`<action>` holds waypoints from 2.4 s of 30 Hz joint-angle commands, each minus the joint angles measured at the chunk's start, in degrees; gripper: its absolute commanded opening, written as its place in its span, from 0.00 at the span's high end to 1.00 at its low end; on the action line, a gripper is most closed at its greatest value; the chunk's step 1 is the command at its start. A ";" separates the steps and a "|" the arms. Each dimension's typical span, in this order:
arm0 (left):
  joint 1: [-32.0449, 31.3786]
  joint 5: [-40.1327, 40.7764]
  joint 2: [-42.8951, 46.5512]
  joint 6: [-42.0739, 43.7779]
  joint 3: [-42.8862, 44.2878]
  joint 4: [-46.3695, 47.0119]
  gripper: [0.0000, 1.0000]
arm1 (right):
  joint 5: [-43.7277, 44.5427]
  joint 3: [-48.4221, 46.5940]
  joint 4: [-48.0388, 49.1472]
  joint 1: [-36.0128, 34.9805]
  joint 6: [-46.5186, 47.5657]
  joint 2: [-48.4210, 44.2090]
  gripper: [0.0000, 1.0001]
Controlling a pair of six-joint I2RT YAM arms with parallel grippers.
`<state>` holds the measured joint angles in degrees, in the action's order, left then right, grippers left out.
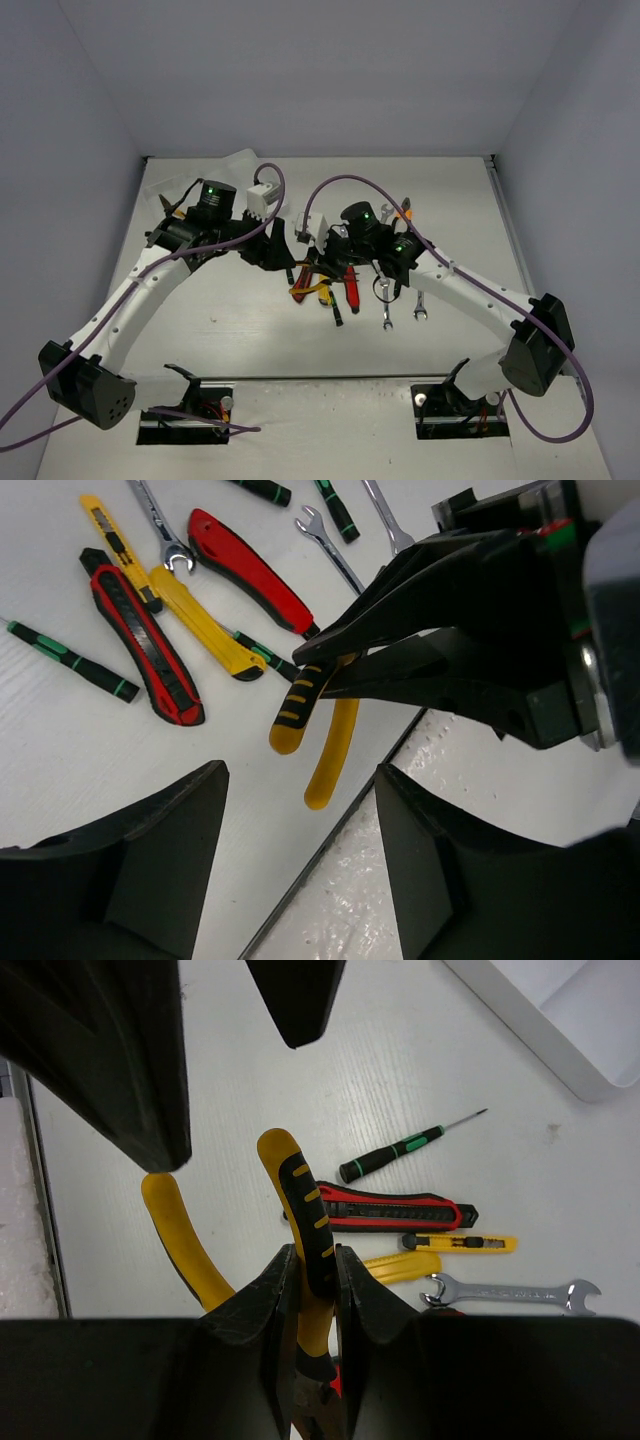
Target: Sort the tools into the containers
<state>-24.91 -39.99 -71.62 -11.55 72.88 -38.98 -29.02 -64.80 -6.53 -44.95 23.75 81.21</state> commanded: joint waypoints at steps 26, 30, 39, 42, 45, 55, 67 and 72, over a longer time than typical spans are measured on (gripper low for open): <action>-2.98 -6.79 -5.02 1.56 -1.48 0.57 0.71 | -2.95 -4.49 1.43 -4.53 2.21 -0.94 1.00; -3.19 -7.35 -5.61 1.56 -1.84 0.51 0.76 | -3.09 -4.55 1.43 -4.44 2.18 -0.70 1.00; -3.39 -6.06 -5.03 2.33 -0.90 0.49 1.00 | -2.36 -4.82 1.43 -4.53 2.71 -0.44 1.00; -3.39 -5.35 -4.40 3.13 -0.45 0.49 1.00 | -1.55 -4.84 1.43 -4.44 2.91 -0.35 0.84; -3.31 -2.67 -3.36 3.99 -0.20 0.55 1.00 | -0.09 -4.34 1.43 -4.53 3.06 -0.61 0.60; 2.99 10.95 1.12 0.52 -4.03 5.58 1.00 | 14.60 -2.37 1.45 -2.40 1.04 -6.72 0.42; 18.84 44.76 16.18 -18.13 -17.70 26.23 1.00 | 33.77 5.20 3.68 5.17 -16.07 -11.72 0.45; 25.64 56.78 15.34 -24.01 -23.18 37.32 1.00 | 33.02 9.89 6.00 5.67 -20.69 -14.45 0.45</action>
<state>-4.08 3.46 -55.72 -27.65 50.83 -17.71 1.72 -57.12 -5.49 -39.46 8.97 70.64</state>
